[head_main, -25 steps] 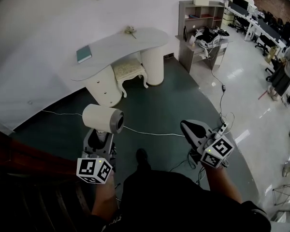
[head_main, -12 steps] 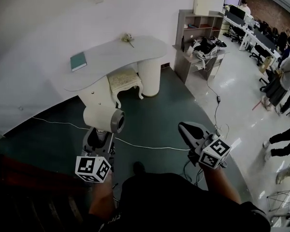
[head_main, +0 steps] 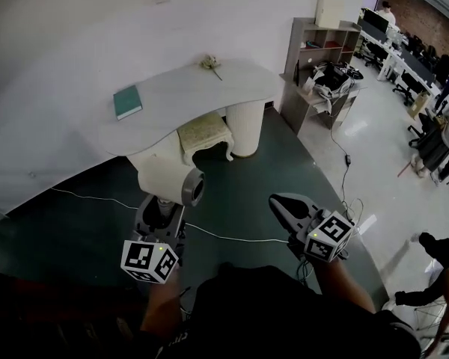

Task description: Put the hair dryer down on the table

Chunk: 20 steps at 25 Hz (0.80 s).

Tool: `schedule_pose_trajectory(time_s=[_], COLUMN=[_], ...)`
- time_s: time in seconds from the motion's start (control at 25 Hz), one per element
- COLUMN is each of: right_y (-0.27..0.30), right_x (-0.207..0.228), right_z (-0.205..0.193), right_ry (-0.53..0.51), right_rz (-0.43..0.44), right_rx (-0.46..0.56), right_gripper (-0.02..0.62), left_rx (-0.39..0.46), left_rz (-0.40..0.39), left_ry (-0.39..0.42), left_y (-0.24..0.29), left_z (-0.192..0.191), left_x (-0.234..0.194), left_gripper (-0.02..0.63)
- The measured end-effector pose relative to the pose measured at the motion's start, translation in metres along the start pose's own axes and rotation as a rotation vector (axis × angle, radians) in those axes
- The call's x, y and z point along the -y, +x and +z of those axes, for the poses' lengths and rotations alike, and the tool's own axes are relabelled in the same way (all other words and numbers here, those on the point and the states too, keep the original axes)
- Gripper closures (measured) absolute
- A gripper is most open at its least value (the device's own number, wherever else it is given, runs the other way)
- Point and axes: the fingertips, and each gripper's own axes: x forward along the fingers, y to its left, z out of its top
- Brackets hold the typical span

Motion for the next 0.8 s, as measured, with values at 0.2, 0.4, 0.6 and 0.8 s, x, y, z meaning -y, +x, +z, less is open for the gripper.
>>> schedule_pose_trajectory(time_s=[0.2, 0.4, 0.6, 0.8], right_y=[0.069, 0.108, 0.132, 0.168], right_x=[0.0, 0.005, 0.035, 0.053], right_z=[0.0, -0.001, -0.003, 0.001], right_ry=[0.028, -0.007, 0.024, 0.034], right_rz=[0.029, 0.068, 0.032, 0.063], right_rx=[-0.035, -0.073, -0.102, -0.102], right_gripper=[0.589, 0.589, 0.589, 0.589], left_rx=[-0.013, -0.027, -0.039, -0.058], left_rz=[-0.009, 0.013, 0.041, 0.069], left_ry=[0.008, -0.023, -0.065, -0.084], left_y=[0.017, 0.034, 0.048, 0.074], left_z=[-0.002, -0.019, -0.031, -0.042], left_x=[-0.052, -0.088, -0.117, -0.146], left_gripper=[0.373, 0.373, 0.373, 0.373])
